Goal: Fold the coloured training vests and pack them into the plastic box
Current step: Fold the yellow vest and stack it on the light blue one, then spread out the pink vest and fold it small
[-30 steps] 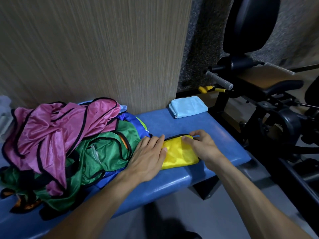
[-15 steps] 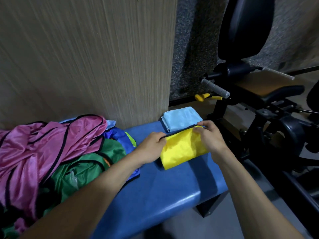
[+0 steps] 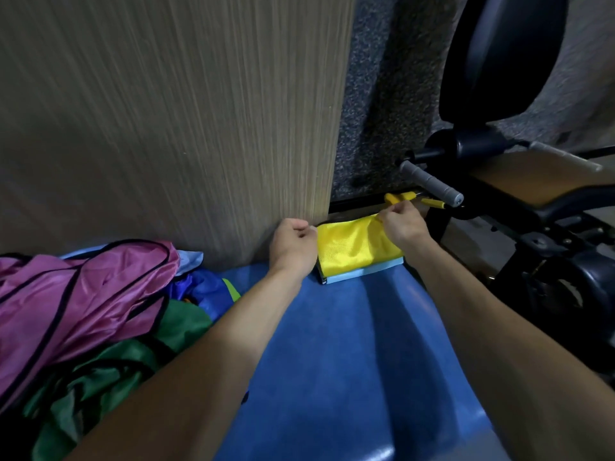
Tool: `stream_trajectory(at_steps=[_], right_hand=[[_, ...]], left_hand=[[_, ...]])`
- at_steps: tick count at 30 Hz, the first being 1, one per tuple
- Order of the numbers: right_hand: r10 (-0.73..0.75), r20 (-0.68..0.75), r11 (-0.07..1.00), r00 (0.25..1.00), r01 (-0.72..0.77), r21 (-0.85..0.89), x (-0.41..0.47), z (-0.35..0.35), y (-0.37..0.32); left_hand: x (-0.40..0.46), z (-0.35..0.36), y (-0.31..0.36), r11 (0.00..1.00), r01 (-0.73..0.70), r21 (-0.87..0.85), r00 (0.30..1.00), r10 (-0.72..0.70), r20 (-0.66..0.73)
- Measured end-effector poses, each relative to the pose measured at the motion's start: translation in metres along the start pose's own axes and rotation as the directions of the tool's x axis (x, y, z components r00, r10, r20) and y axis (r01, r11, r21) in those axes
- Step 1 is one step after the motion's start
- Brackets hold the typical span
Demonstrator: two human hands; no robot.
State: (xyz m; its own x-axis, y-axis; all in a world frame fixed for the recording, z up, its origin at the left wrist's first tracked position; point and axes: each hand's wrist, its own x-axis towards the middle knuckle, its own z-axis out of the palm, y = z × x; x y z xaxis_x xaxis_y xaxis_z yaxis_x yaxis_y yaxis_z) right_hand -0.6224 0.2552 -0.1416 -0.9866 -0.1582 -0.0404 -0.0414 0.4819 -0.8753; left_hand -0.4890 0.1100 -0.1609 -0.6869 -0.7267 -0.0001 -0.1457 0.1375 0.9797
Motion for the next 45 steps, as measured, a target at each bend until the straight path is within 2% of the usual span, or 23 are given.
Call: stream_trajectory(at_steps=[2, 3, 4, 6, 7, 8, 10, 11, 13, 17, 22, 27, 31, 35, 37, 43, 45], right_hand=[[0.022, 0.026, 0.998, 0.999, -0.021, -0.055, 0.003, 0.003, 0.002], [0.029, 0.03, 0.996, 0.999, -0.026, -0.088, 0.004, 0.003, 0.002], [0.028, 0.031, 0.993, 0.999, -0.024, -0.114, 0.005, 0.005, 0.003], [-0.02, 0.011, 0.984, 1.0, 0.021, -0.177, 0.002, 0.007, 0.005], [-0.102, -0.035, 0.964, 0.994, 0.09, -0.252, -0.002, 0.009, 0.006], [-0.237, -0.091, 0.912, 0.967, 0.189, -0.364, -0.006, 0.01, 0.01], [-0.518, -0.103, 0.705, 0.849, 0.357, -0.613, -0.015, 0.013, 0.017], [-0.582, -0.047, 0.614, 0.812, 0.401, -0.68, -0.02, 0.014, 0.019], [-0.572, 0.039, 0.552, 0.819, 0.419, -0.721, -0.03, 0.014, 0.017], [-0.569, 0.009, 0.606, 0.822, 0.427, -0.671, -0.065, 0.012, 0.003], [-0.613, 0.141, 0.621, 0.777, 0.585, -0.522, -0.142, 0.039, -0.025], [-0.647, 0.339, 0.649, 0.682, 0.727, -0.223, -0.233, 0.082, -0.055], [-0.62, 0.433, 0.707, 0.654, 0.705, -0.053, -0.298, 0.11, -0.071], [-0.612, 0.474, 0.737, 0.632, 0.674, 0.053, -0.342, 0.13, -0.079], [-0.603, 0.488, 0.752, 0.631, 0.654, 0.085, -0.356, 0.136, -0.081], [-0.58, 0.481, 0.786, 0.658, 0.606, 0.119, -0.374, 0.145, -0.084], [-0.539, 0.494, 0.822, 0.683, 0.555, 0.129, -0.374, 0.146, -0.086]], left_hand=[[-0.01, -0.003, -0.006, 0.947, -0.263, 0.186, 0.961, 0.274, -0.041], [-0.015, -0.004, -0.008, 0.848, -0.433, 0.306, 0.892, 0.453, 0.006], [-0.019, -0.004, -0.011, 0.704, -0.575, 0.416, 0.803, 0.583, 0.123], [-0.024, 0.0, -0.019, 0.416, -0.718, 0.558, 0.669, 0.636, 0.386], [-0.025, 0.001, -0.023, 0.33, -0.726, 0.603, 0.652, 0.608, 0.453], [-0.024, 0.001, -0.026, 0.293, -0.713, 0.637, 0.666, 0.569, 0.483], [-0.024, 0.001, -0.028, 0.293, -0.681, 0.671, 0.708, 0.497, 0.502], [-0.024, 0.0, -0.028, 0.299, -0.676, 0.673, 0.718, 0.471, 0.512], [-0.028, -0.006, -0.021, 0.313, -0.677, 0.666, 0.726, 0.429, 0.537], [-0.048, -0.043, -0.007, 0.368, -0.681, 0.633, 0.729, 0.419, 0.541], [-0.096, -0.131, -0.005, 0.379, -0.666, 0.643, 0.74, 0.443, 0.505], [-0.13, -0.236, -0.005, 0.359, -0.61, 0.706, 0.741, 0.575, 0.348], [-0.157, -0.308, -0.017, 0.383, -0.461, 0.8, 0.772, 0.618, 0.148], [-0.181, -0.356, -0.029, 0.366, -0.194, 0.91, 0.872, 0.489, -0.011], [-0.187, -0.37, -0.033, 0.357, -0.11, 0.928, 0.915, 0.402, -0.046], [-0.194, -0.379, -0.036, 0.433, -0.037, 0.901, 0.964, 0.252, -0.081], [-0.195, -0.383, -0.037, 0.487, -0.061, 0.871, 0.961, 0.265, -0.081]])
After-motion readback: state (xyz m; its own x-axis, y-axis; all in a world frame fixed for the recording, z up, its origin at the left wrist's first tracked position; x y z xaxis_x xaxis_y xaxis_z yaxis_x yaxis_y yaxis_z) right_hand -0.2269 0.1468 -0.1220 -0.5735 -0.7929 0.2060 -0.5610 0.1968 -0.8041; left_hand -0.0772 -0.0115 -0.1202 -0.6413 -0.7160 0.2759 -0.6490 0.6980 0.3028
